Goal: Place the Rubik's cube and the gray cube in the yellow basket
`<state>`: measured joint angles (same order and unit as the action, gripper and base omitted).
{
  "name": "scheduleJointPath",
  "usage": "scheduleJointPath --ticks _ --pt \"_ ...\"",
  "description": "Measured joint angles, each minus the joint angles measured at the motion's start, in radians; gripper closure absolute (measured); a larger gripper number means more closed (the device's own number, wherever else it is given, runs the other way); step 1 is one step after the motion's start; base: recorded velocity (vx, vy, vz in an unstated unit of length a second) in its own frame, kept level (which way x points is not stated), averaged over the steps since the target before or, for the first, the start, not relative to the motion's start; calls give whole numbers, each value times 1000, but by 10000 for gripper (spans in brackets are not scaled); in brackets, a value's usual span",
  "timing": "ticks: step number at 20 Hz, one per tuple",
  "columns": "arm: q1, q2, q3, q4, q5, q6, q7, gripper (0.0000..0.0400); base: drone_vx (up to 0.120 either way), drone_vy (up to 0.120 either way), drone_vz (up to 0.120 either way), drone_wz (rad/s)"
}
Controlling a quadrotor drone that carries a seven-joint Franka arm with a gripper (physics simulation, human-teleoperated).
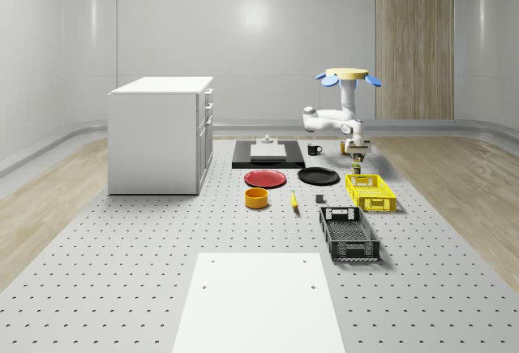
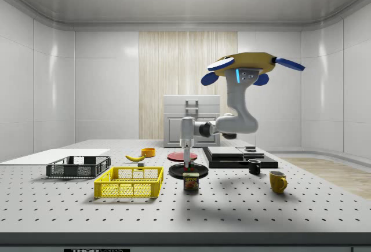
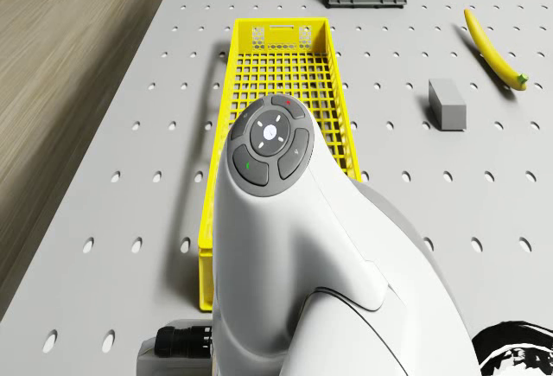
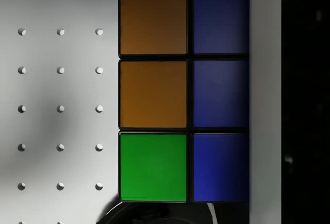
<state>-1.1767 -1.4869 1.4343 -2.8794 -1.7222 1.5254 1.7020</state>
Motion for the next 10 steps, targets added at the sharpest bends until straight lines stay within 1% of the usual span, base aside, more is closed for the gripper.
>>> scheduleJointPath --ticks 10 --pt "-3 -20 3 1 8 19 2 75 120 0 0 0"
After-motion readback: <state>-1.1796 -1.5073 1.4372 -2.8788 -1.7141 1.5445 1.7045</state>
